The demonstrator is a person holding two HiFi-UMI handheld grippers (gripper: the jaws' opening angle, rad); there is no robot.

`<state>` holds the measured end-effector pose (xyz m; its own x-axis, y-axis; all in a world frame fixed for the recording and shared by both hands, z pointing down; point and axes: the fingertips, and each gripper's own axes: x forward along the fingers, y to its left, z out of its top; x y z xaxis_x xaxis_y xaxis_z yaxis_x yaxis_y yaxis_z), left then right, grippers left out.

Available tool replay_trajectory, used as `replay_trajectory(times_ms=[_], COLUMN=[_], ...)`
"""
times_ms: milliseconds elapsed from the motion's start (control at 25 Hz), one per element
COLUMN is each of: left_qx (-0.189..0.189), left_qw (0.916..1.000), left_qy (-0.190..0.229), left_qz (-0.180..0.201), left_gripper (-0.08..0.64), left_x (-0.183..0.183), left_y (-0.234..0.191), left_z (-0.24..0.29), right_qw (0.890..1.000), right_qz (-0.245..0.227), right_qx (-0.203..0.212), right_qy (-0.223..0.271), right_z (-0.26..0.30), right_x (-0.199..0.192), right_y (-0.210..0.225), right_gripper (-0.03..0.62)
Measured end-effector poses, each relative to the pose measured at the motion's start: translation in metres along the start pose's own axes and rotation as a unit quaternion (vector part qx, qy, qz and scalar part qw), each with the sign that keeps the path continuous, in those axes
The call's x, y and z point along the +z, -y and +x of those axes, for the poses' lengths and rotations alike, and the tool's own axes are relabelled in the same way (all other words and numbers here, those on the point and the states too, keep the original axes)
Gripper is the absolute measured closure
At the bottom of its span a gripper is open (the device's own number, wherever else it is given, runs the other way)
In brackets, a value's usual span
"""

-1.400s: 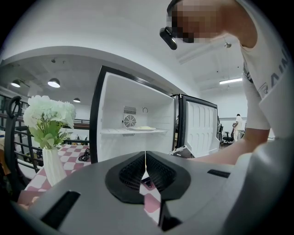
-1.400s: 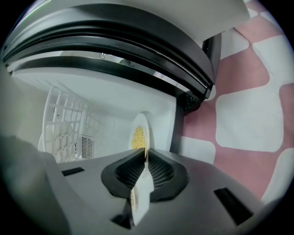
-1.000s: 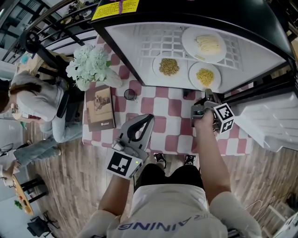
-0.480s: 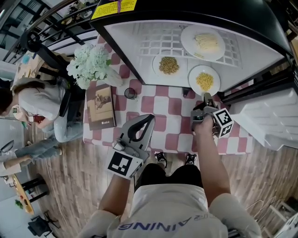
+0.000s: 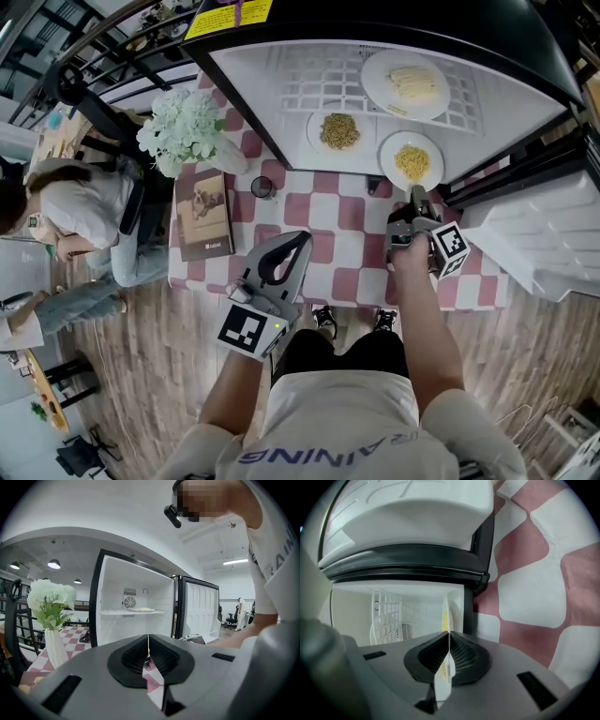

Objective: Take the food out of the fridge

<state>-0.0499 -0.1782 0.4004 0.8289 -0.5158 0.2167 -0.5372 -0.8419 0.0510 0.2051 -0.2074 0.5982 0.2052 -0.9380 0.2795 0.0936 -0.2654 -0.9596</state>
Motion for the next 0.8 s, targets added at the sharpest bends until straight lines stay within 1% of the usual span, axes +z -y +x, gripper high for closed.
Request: replay_trajectory(times_ms=[120, 200, 280, 520, 800], left_qx=[-0.005, -0.007, -0.008, -0.014, -0.023], left_qw=[1.0000, 1.0000, 0.9999, 0.9999, 0.9997], left_qy=[0.002, 0.003, 0.004, 0.007, 0.006], left_qz=[0.002, 0.004, 0.006, 0.007, 0.005], left_gripper=[0.546, 0.546, 0.546, 0.546, 0.546], left_x=[0.002, 0.004, 0.005, 0.008, 0.007], left_y=[0.006, 0.010, 0.014, 0.030, 0.058], left_z=[0.000, 0.000, 0.000, -0.001, -0.003], right_qw=[1.000, 0.999, 0.999, 0.996, 0.989], right_qz=[0.004, -0.005, -0.012, -0.022, -0.051], right_qx=[0.020, 0.032, 0.034, 0.019, -0.002], right_qy=[-0.005, -0.015, -0.030, -0.079, -0.141], right_z=[-0.008, -0.015, -0.024, -0.063, -0.119], right_x=[-0.001, -0.003, -0.007, -0.017, -0.021], right_y=[-0.006, -0.014, -0.019, -0.017, -0.001], right_gripper=[0.566, 0.566, 0.566, 0.565, 0.566])
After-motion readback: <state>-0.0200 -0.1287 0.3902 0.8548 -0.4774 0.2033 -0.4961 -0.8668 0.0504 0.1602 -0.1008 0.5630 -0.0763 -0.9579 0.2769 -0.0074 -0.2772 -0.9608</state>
